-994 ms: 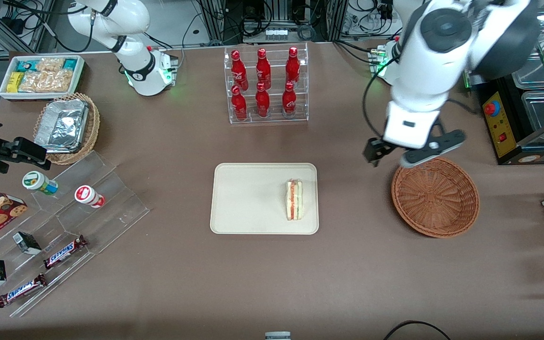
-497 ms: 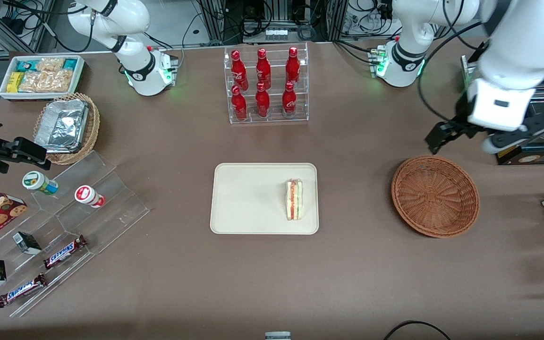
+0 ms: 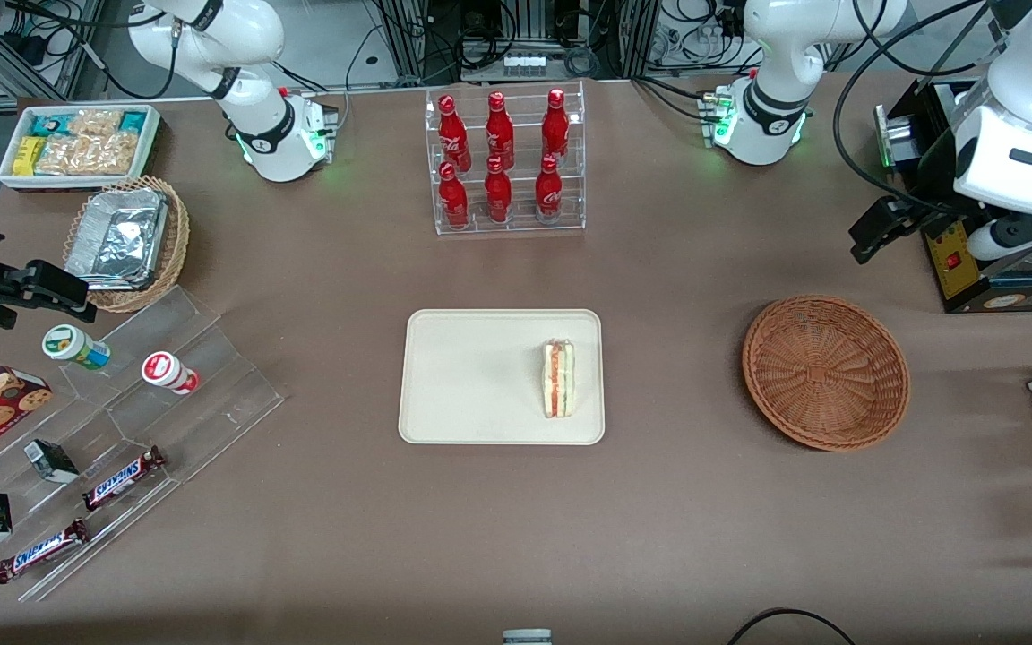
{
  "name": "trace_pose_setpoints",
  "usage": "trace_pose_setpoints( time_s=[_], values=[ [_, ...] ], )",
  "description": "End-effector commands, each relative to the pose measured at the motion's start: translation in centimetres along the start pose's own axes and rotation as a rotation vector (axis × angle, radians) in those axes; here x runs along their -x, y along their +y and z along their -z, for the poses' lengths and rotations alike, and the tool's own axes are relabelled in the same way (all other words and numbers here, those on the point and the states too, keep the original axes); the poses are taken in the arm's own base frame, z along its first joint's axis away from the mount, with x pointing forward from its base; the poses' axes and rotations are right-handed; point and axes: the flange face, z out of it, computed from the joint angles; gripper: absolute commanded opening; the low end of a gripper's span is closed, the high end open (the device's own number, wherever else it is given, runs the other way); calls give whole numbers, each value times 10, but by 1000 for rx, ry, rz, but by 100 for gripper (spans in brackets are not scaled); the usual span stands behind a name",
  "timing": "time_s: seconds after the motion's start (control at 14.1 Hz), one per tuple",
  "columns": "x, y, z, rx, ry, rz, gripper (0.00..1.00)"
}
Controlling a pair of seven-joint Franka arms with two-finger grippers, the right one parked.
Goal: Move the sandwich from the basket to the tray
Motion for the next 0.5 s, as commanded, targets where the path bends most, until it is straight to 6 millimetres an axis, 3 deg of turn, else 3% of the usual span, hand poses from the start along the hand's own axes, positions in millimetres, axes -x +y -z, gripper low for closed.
trace_pose_setpoints(
  time_s=[0.0,0.14,0.43],
  values=[
    [9,-9,4,4,-1,-12,100],
    [5,-19,4,-6,-14,1,100],
    [3,-31,7,8,-46,-137,100]
  ],
)
